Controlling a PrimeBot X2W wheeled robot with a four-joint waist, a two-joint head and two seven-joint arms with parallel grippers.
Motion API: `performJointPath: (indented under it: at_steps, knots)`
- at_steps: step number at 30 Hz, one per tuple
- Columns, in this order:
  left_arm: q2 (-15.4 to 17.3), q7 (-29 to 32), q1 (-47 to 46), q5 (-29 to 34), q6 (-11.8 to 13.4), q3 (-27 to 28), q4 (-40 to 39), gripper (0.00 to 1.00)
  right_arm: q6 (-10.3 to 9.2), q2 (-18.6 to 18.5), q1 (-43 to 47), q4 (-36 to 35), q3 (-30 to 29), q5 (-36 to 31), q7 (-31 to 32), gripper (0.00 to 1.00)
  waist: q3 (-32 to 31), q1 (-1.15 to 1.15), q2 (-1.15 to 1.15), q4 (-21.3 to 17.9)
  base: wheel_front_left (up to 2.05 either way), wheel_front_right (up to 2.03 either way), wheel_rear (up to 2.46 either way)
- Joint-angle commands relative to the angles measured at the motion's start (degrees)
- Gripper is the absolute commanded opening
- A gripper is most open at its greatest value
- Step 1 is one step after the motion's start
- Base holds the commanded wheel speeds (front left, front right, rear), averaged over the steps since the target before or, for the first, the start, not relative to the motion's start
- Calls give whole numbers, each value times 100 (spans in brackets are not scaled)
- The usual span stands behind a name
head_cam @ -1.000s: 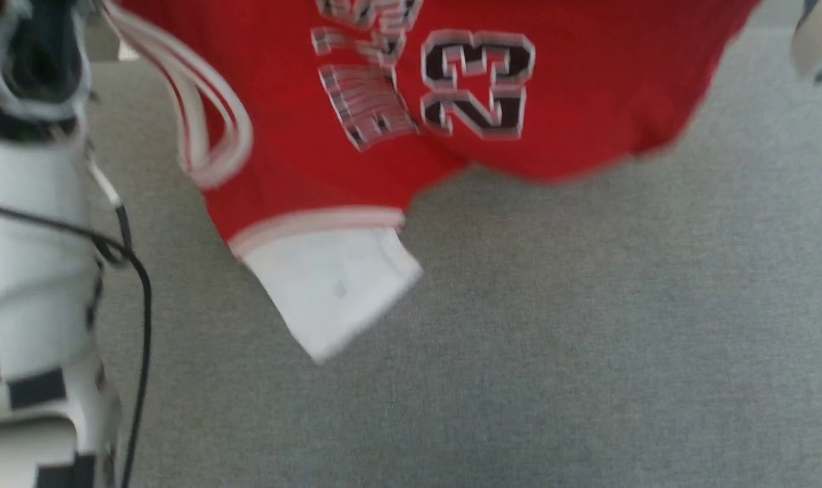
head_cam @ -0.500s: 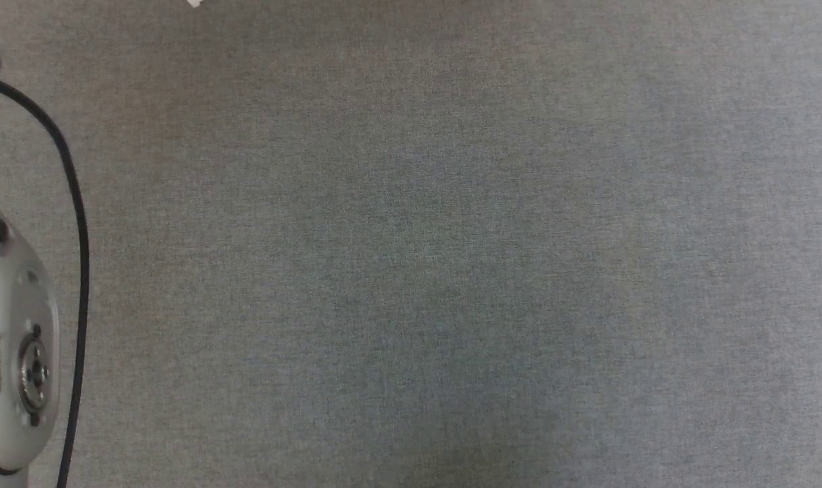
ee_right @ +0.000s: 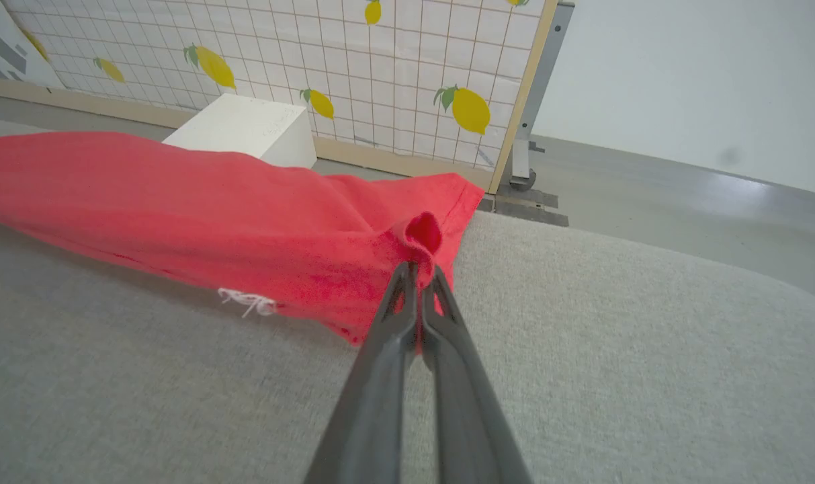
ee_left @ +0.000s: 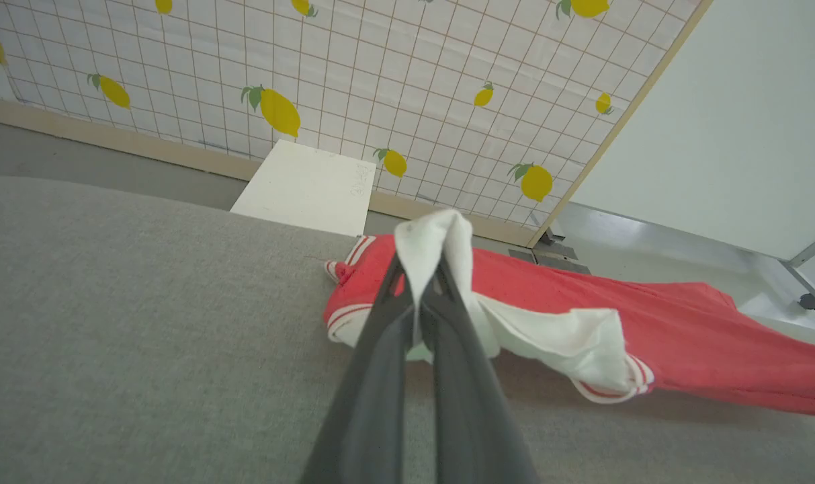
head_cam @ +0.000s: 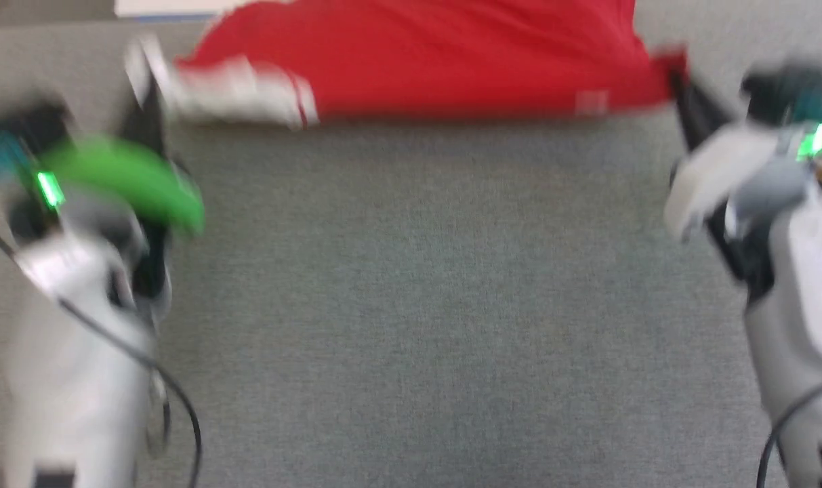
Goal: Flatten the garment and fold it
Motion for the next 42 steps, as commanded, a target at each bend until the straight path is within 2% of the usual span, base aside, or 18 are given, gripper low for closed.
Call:
performJointPath:
  at_steps: [1,5,11,20,26,30,34,38,42]
  knots:
    - [25,116,499,-62,92,-29,-164,0,-10,-25,379,-120,-37,49,56,0,-614,0,0,177,0,0,0]
    - [29,497,1718,-168,291,-112,-631,0,-10,-9,1295,-424,-182,125,211,0,-915,0,0,259,0,0,0]
    - [17,1079,3329,-400,635,-189,-1316,0,-10,211,2613,-1018,-553,419,353,0,-1250,0,0,373,0,0,0]
    - [115,1897,4662,-619,856,-465,-1905,0,-10,595,4015,-1654,-1068,137,588,0,-1481,0,0,464,0,0,0]
    - [224,2202,5377,-674,1086,-515,-2353,0,-10,757,4815,-2051,-1171,111,1133,0,-1631,0,0,424,0,0,0]
    - [124,1819,5517,-605,1014,-524,-2660,0,-10,803,5111,-2246,-1210,150,1004,0,-1716,0,0,413,0,0,0]
    - [72,943,5287,-130,928,-500,-2731,0,-10,808,5225,-2319,-1068,58,188,0,-1740,0,0,393,0,0,0]
    - [-175,168,4920,145,898,-511,-2629,0,-10,819,5147,-2153,-910,15,-526,0,-1705,0,0,320,0,0,0]
    - [-218,-392,4488,575,950,-562,-2442,0,-10,797,4922,-2004,-734,-10,-767,0,-1644,0,0,233,0,0,0]
